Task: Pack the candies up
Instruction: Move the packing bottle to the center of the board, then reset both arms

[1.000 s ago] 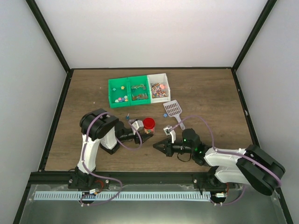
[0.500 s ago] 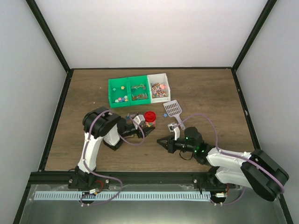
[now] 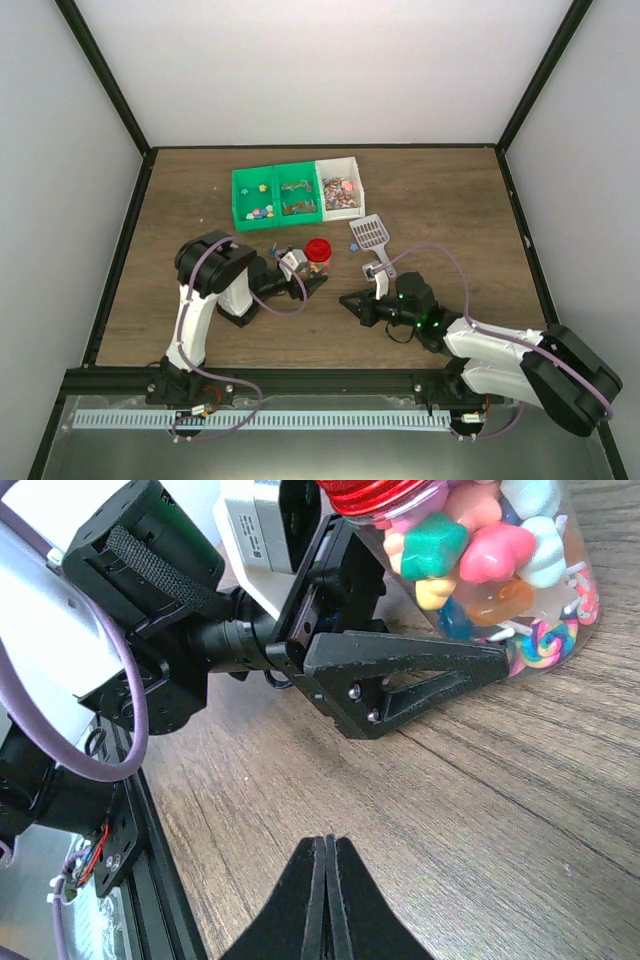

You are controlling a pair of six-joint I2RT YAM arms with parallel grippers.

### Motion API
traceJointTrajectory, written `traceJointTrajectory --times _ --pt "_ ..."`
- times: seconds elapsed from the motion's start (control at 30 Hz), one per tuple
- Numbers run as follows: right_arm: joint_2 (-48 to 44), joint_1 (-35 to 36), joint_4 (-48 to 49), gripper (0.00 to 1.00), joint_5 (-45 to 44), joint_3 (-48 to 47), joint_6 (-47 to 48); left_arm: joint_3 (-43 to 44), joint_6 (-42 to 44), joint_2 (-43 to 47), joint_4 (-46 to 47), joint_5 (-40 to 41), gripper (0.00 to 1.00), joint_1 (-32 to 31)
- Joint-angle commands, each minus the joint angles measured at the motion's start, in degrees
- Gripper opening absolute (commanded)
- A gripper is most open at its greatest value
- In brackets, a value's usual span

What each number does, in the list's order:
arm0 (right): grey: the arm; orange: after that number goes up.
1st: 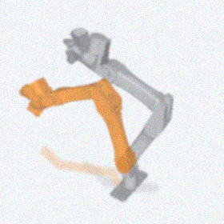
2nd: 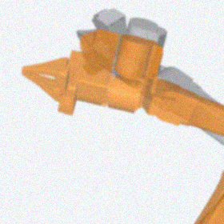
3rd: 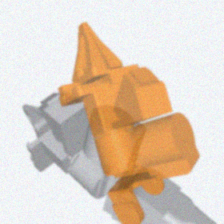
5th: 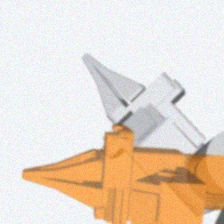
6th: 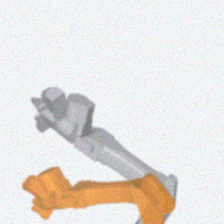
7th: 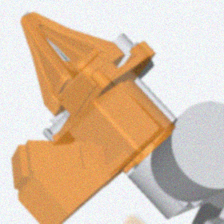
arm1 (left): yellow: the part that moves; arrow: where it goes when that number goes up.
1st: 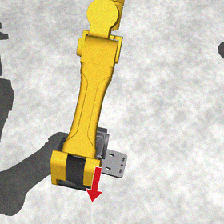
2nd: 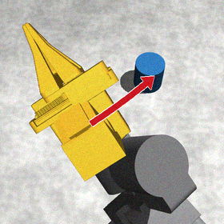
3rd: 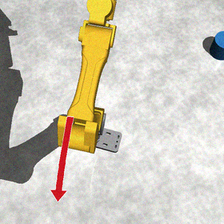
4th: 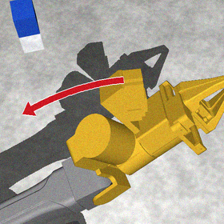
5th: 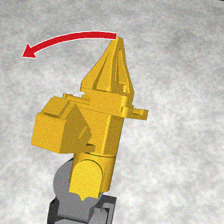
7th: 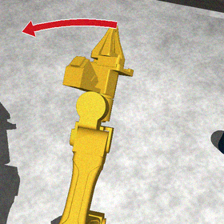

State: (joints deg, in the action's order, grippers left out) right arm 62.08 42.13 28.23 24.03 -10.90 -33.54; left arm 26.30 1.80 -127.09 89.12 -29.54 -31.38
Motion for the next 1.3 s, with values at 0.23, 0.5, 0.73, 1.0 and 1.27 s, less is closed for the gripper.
traceJointTrajectory --times 0.23,0.5,0.73,1.0,1.27 --pt "0.2 -0.4 -1.8 0.01 -2.5 -1.2 0.8 -5.5 -5.4 -1.5 12.5 2.7 0.92 1.1" --pt "-1.1 -0.3 -3.8 0.06 -4.8 -1.2 0.8 -9.6 -5.9 4.0 12.5 4.2 1.0 1.1" --pt "-7.8 -0.4 -13.5 0.22 -18.3 -2.9 1.1 -12.8 -8.3 9.7 12.5 5.9 1.0 0.4" --pt "-20.4 -0.4 -21.1 0.52 -32.0 -3.9 1.6 -16.5 -15.1 18.1 12.5 7.4 1.0 -0.4" --pt "-28.1 -0.4 -29.4 0.75 -58.3 -5.5 1.5 -20.2 -26.8 30.0 9.0 7.5 1.0 -0.4"
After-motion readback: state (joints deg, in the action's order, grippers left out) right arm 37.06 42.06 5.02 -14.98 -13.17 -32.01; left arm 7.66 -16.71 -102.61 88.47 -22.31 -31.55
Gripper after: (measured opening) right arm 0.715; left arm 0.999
